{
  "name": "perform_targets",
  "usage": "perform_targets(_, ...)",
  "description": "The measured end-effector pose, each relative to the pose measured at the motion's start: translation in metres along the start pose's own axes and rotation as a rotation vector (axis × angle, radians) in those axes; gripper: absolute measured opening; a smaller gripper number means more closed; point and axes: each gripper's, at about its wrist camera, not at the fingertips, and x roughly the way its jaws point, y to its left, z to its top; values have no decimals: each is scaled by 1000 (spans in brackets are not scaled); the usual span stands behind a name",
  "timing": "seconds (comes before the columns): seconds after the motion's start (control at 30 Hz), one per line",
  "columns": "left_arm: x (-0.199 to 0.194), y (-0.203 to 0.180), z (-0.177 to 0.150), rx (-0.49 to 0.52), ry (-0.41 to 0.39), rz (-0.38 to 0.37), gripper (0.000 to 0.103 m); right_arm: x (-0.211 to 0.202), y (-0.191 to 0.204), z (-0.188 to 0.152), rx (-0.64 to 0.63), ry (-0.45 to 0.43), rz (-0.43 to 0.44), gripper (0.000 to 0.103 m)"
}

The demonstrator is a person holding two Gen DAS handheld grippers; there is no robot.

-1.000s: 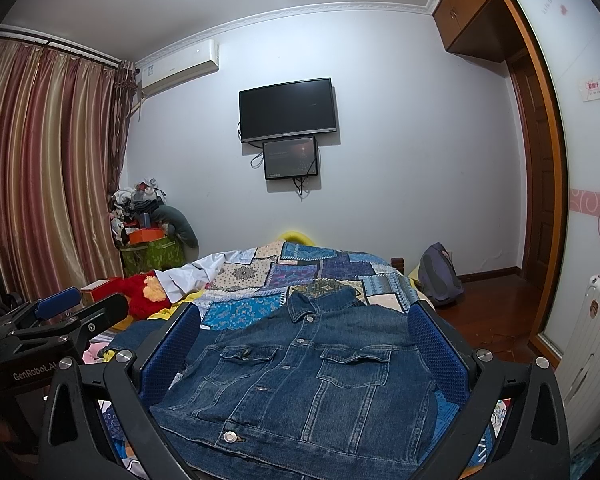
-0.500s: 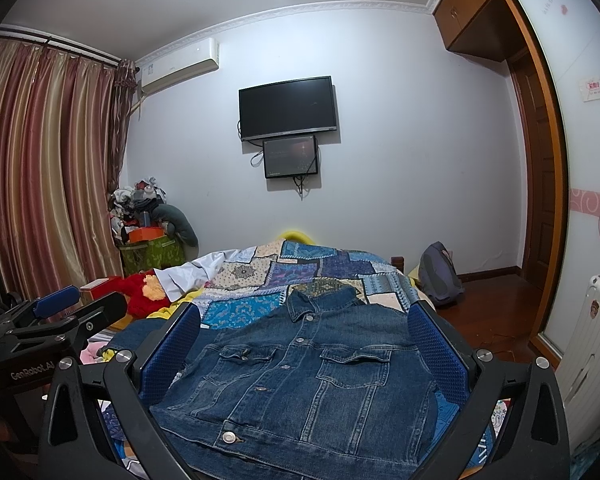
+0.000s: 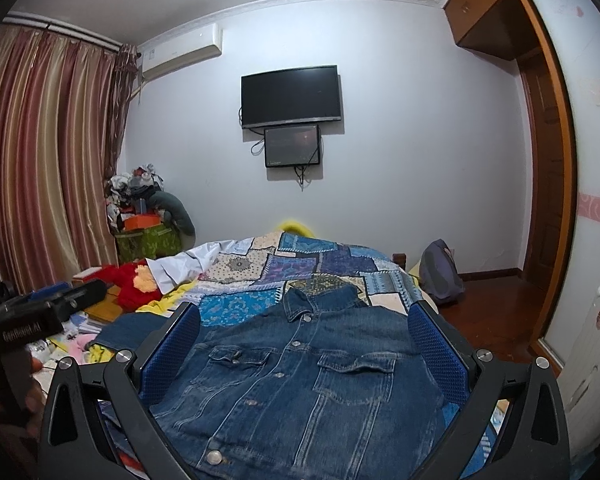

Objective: Fold large clothes
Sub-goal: 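Lower the left tool to the jacket sleeve and close on its cuff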

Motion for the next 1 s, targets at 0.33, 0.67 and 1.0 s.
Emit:
perform_targets(0.33,97,104,28,-73,184,216,102,97,8,13,-83,84,-26,103)
perform_targets(0.67,201,215,-27,-168,520,444,102,231,0,-13,-75,350,26,103)
perform_targets(1.0,240,291,-93,-510,737,365,83,351,-46,-51,78,618,16,103)
